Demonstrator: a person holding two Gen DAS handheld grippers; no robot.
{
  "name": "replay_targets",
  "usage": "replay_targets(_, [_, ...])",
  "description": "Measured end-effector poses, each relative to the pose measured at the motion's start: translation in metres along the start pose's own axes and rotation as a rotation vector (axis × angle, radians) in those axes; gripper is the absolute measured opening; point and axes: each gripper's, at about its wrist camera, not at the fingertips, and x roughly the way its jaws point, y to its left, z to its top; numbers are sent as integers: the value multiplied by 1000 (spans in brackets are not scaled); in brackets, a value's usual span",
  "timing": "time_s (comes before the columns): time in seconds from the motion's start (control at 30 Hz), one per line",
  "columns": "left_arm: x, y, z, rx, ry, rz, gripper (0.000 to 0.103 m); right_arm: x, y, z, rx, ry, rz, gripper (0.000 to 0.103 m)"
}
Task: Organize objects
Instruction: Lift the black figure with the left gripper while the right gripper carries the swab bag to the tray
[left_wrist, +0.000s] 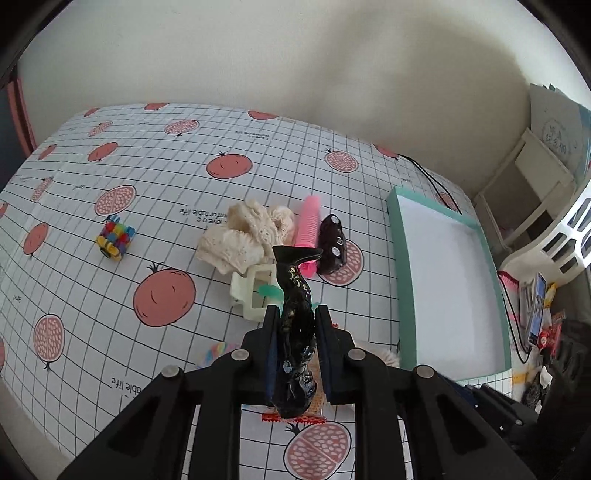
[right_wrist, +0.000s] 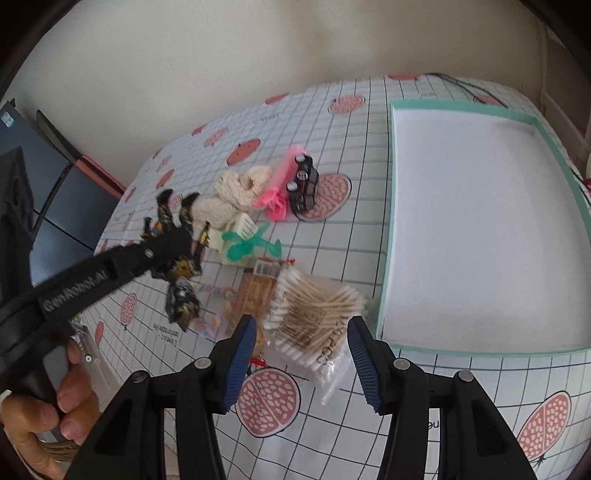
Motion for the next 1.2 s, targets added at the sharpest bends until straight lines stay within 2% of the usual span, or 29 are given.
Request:
replay_targets(0.13, [10, 6, -2, -21, 48, 29, 20, 11, 0, -2, -5, 28, -23, 55])
replay_targets(0.27, [20, 13, -8, -64, 121, 19, 20, 20, -3, -3, 7, 51, -26, 57])
replay_targets(0.3, [21, 14, -10, -68, 131, 18, 20, 23, -2, -3, 49, 45, -38, 58])
replay_targets(0.47, [26, 12, -16, -63, 176, 12, 20, 40, 3, -3, 45, 85, -84, 63])
replay_targets(0.63, [30, 9, -21, -47, 215, -1, 20, 44, 10, -2, 16, 97, -113, 58])
replay_targets(0.97, [29, 10, -19, -42, 212, 2, 20, 36, 9, -1, 13, 93, -88, 49])
replay_targets(1.2, [24, 14, -16, -56, 185, 1, 20, 13, 12, 3, -4, 0, -64, 47])
